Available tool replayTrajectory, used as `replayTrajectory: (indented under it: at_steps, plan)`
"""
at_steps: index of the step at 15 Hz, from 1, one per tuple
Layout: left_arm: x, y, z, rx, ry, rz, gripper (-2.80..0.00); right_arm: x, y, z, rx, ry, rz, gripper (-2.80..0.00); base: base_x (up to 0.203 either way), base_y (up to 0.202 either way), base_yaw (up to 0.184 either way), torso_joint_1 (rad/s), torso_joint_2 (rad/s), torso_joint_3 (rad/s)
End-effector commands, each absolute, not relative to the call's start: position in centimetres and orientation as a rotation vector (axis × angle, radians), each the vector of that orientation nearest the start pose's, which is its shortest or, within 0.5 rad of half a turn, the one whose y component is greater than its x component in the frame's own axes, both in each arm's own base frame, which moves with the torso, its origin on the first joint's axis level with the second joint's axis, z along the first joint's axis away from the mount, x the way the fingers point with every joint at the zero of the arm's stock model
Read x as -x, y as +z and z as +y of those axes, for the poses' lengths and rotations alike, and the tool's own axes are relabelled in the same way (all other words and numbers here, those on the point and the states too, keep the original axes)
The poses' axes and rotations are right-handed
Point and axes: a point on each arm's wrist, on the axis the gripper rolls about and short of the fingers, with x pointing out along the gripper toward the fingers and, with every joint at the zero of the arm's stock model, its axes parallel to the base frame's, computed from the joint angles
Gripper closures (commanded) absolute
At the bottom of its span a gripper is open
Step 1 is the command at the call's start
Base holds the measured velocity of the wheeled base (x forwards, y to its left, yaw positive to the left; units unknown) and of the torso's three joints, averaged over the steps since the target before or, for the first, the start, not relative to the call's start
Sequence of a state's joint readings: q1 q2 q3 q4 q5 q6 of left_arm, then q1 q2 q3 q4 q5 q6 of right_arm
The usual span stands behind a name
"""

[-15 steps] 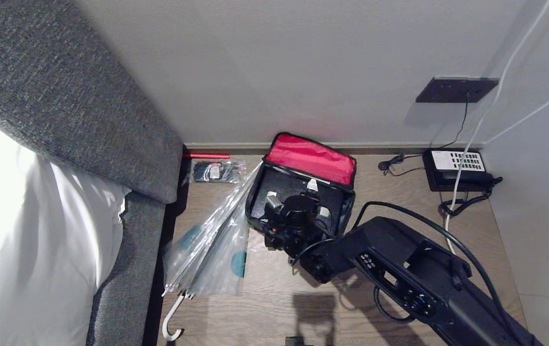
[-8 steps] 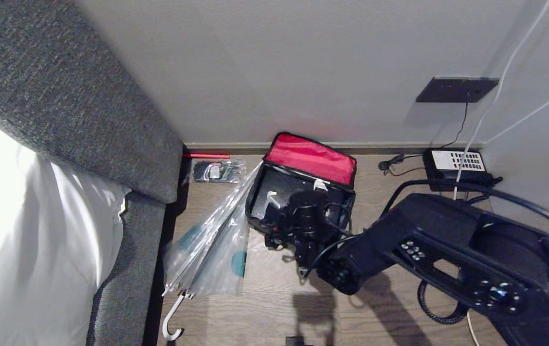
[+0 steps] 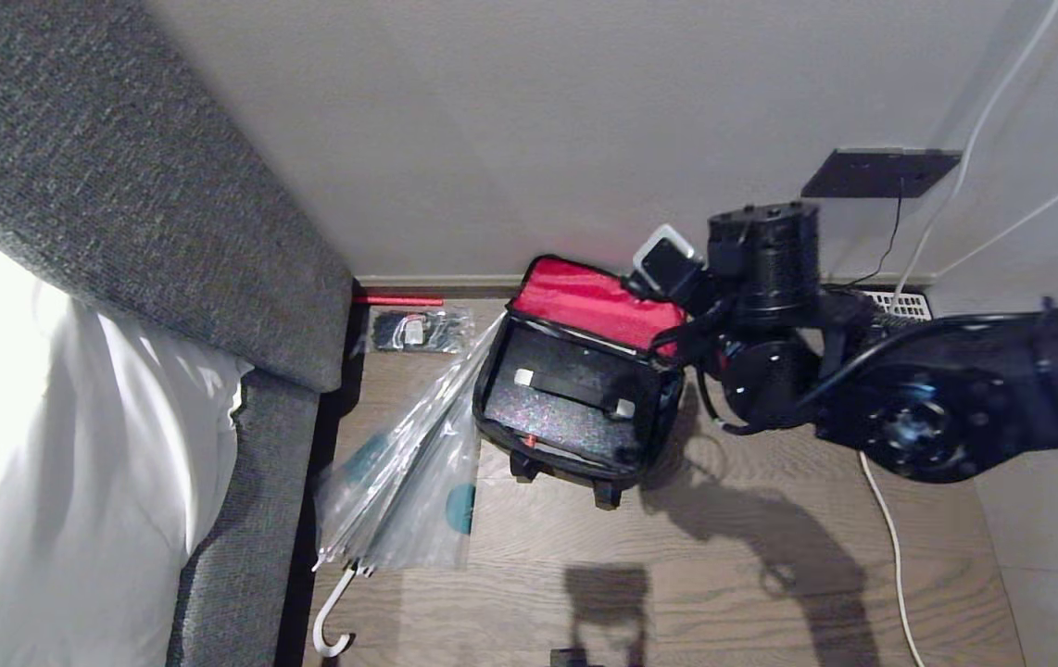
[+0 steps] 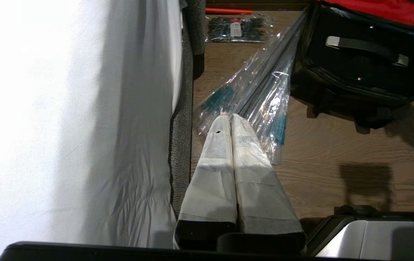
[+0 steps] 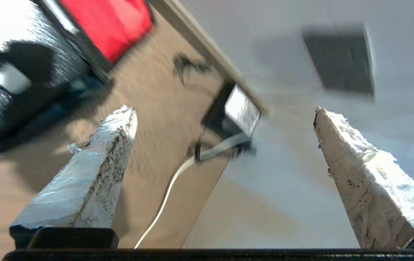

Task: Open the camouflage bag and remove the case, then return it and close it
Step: Grip the handle

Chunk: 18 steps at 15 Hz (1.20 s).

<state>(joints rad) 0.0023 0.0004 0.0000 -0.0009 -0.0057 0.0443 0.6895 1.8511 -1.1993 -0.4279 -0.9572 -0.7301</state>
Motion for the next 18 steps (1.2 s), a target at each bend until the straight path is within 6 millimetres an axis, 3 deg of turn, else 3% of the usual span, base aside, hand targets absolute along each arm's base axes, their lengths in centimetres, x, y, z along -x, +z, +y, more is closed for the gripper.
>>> replayTrajectory:
  at_steps: [1, 18]
  plan:
    - [2.28, 7.56, -0.02, -0.044, -0.003, -0.002, 0.0, -26.38, 25.6, 19.08, 0.804, -0.23, 0.215, -2.8, 0.0, 0.0, 0.0, 0.0, 0.0, 0.0]
    - [2.28, 7.56, -0.03, -0.048, -0.006, -0.002, 0.0, -26.42, 24.76, 19.81, 0.823, -0.21, 0.227, -2.8, 0.0, 0.0, 0.0, 0.001, 0.0, -0.032]
